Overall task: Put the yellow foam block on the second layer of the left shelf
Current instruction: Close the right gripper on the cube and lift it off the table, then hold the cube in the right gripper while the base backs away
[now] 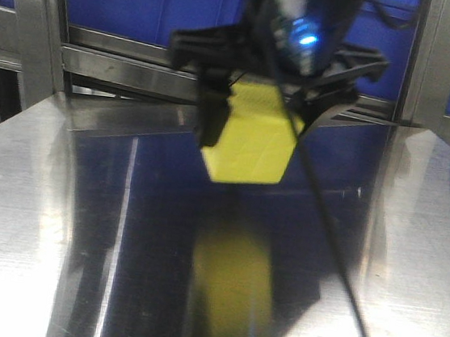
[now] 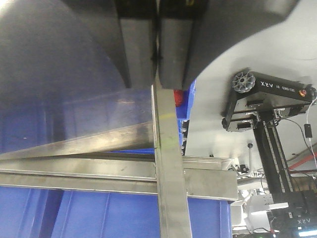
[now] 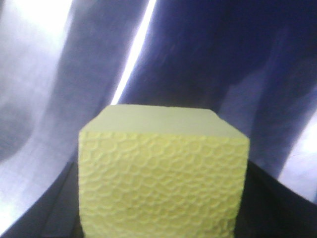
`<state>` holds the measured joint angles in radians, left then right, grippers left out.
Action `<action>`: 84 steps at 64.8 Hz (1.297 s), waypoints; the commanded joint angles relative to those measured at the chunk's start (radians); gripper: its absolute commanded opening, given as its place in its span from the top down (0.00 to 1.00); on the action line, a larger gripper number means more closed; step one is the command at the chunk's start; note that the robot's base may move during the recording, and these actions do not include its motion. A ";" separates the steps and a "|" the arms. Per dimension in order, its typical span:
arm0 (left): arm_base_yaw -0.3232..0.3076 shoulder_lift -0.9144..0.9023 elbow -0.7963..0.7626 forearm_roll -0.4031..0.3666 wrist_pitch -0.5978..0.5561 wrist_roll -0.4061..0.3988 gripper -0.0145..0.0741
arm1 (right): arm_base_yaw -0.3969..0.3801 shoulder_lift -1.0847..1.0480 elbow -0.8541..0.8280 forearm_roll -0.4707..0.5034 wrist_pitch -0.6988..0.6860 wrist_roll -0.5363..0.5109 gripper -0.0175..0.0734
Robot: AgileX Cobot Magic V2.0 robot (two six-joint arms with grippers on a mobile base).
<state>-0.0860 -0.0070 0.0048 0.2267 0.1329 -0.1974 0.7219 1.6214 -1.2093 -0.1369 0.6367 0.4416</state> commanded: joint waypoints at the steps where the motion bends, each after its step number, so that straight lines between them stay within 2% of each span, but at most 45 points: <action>1: -0.004 -0.015 0.026 -0.003 -0.086 -0.004 0.68 | -0.051 -0.130 0.077 -0.038 -0.152 -0.001 0.42; 8: -0.004 -0.015 0.026 -0.003 -0.086 -0.004 0.68 | -0.125 -0.249 0.208 -0.056 -0.235 -0.001 0.42; 14: -0.004 -0.015 0.026 -0.003 -0.086 -0.004 0.68 | -0.191 -0.350 0.298 -0.088 -0.254 -0.001 0.42; 26: -0.004 -0.015 0.026 -0.003 -0.086 -0.004 0.68 | -0.339 -0.588 0.455 -0.138 -0.218 -0.001 0.42; 37: -0.004 -0.015 0.026 -0.003 -0.086 -0.004 0.68 | -0.429 -0.821 0.564 -0.164 -0.146 -0.046 0.42; 47: -0.004 -0.015 0.026 -0.003 -0.086 -0.004 0.68 | -0.442 -1.039 0.630 -0.164 -0.076 -0.117 0.42; 65: -0.004 -0.015 0.026 -0.003 -0.086 -0.004 0.68 | -0.440 -1.376 0.659 -0.165 -0.045 -0.129 0.42; 84: -0.004 -0.015 0.026 -0.003 -0.086 -0.004 0.68 | -0.440 -1.575 0.659 -0.165 -0.040 -0.167 0.42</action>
<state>-0.0860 -0.0070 0.0048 0.2267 0.1329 -0.1974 0.2877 0.0589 -0.5249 -0.2737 0.6734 0.2919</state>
